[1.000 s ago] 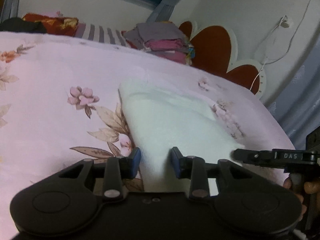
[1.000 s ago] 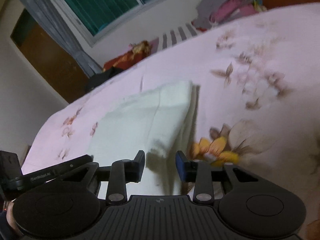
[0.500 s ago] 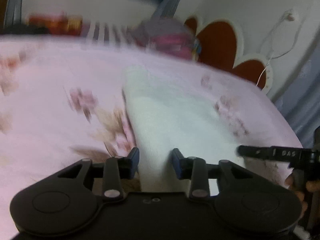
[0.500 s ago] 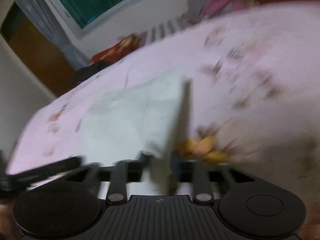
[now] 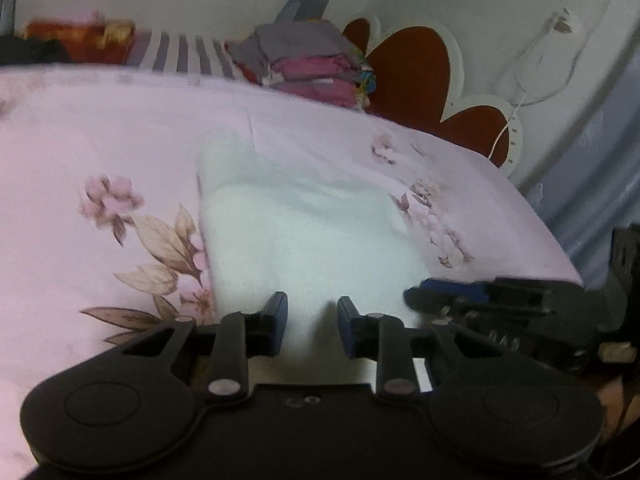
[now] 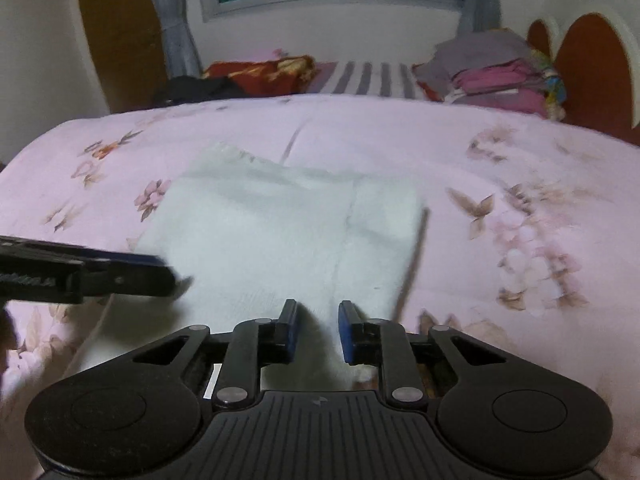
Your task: Fold small clothes
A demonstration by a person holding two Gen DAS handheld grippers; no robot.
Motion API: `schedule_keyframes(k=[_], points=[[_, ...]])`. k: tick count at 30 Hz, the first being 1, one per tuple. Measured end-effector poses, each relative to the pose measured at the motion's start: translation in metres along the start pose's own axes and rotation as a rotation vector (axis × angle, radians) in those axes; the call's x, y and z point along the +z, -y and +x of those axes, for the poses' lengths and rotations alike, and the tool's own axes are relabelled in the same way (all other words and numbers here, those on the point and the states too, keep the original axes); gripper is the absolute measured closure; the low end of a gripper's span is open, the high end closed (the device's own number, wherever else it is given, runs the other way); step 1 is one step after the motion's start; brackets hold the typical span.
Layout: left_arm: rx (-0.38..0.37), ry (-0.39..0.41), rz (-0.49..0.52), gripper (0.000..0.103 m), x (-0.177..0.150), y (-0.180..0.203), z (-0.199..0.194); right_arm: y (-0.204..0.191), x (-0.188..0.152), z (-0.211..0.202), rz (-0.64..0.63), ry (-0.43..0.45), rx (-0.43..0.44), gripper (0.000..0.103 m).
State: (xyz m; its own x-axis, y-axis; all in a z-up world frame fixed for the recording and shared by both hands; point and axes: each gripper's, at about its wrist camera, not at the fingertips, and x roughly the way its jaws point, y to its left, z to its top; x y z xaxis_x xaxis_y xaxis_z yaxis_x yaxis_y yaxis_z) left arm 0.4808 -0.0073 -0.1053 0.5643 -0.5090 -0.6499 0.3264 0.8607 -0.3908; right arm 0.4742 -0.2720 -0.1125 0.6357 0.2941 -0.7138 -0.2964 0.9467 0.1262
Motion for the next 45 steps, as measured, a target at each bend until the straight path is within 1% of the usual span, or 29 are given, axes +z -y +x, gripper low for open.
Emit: schedule_keyframes(k=[2,3,6,8,10,14,18,21,24,28,30,32,34,37,38,39,40,41,42,43,44,45], points=[[0.041,0.002,0.03,0.076,-0.007,0.008,-0.013,-0.003,-0.004,-0.021,-0.013,0.042,0.034,0.083],[0.049,-0.001,0.028,0.076,-0.01,0.01,-0.016,-0.004,-0.008,-0.026,-0.011,0.035,0.042,0.083],[0.105,-0.025,0.036,0.076,-0.024,0.017,-0.017,-0.008,-0.022,-0.031,-0.001,-0.02,0.071,0.083],[0.136,-0.048,0.037,0.076,-0.032,0.019,-0.015,-0.012,-0.031,-0.022,-0.004,-0.082,0.057,0.083],[0.14,-0.047,0.03,0.076,-0.039,0.018,-0.013,-0.012,-0.039,-0.02,0.006,-0.076,0.056,0.083],[0.147,-0.042,0.023,0.076,-0.043,0.018,-0.018,-0.011,-0.04,-0.021,0.01,-0.078,0.052,0.083],[0.165,-0.044,0.041,0.076,-0.048,0.027,-0.029,-0.009,-0.04,-0.04,0.04,-0.065,0.089,0.083],[0.147,-0.057,0.028,0.076,-0.057,0.032,-0.032,-0.009,-0.05,-0.048,0.064,-0.083,0.118,0.083],[0.157,-0.062,0.026,0.076,-0.067,0.036,-0.036,-0.011,-0.064,-0.047,0.073,-0.113,0.131,0.083],[0.169,-0.066,0.022,0.076,-0.077,0.039,-0.043,-0.011,-0.068,-0.053,0.093,-0.102,0.124,0.083],[0.171,-0.074,0.025,0.075,-0.08,0.039,-0.046,-0.013,-0.068,-0.059,0.092,-0.078,0.126,0.083],[0.17,-0.08,0.021,0.075,-0.083,0.036,-0.045,-0.016,-0.074,-0.052,0.064,-0.107,0.121,0.083],[0.163,-0.079,-0.001,0.075,-0.083,0.033,-0.045,-0.018,-0.077,-0.051,0.035,-0.093,0.119,0.083],[0.159,-0.08,-0.016,0.075,-0.081,0.033,-0.05,-0.014,-0.073,-0.053,0.051,-0.108,0.134,0.083],[0.157,-0.077,-0.019,0.073,-0.08,0.033,-0.052,-0.011,-0.072,-0.055,0.063,-0.105,0.144,0.083],[0.153,-0.07,-0.02,0.065,-0.08,0.033,-0.055,-0.007,-0.071,-0.059,0.08,-0.093,0.155,0.083],[0.154,-0.053,-0.021,0.06,-0.079,0.032,-0.059,-0.002,-0.07,-0.062,0.098,-0.079,0.16,0.083],[0.17,-0.031,-0.022,0.041,-0.078,0.032,-0.062,0.004,-0.068,-0.066,0.126,-0.063,0.162,0.083],[0.184,-0.013,-0.022,0.021,-0.076,0.031,-0.063,0.013,-0.066,-0.068,0.161,-0.046,0.164,0.083],[0.196,0.006,-0.02,0.017,-0.073,0.029,-0.064,0.02,-0.063,-0.07,0.194,-0.029,0.164,0.082],[0.203,0.016,-0.022,0.018,-0.069,0.028,-0.064,0.028,-0.06,-0.069,0.235,-0.014,0.161,0.058],[0.198,0.017,-0.031,0.018,-0.064,0.025,-0.061,0.037,-0.057,-0.068,0.275,0.0,0.159,0.021]])
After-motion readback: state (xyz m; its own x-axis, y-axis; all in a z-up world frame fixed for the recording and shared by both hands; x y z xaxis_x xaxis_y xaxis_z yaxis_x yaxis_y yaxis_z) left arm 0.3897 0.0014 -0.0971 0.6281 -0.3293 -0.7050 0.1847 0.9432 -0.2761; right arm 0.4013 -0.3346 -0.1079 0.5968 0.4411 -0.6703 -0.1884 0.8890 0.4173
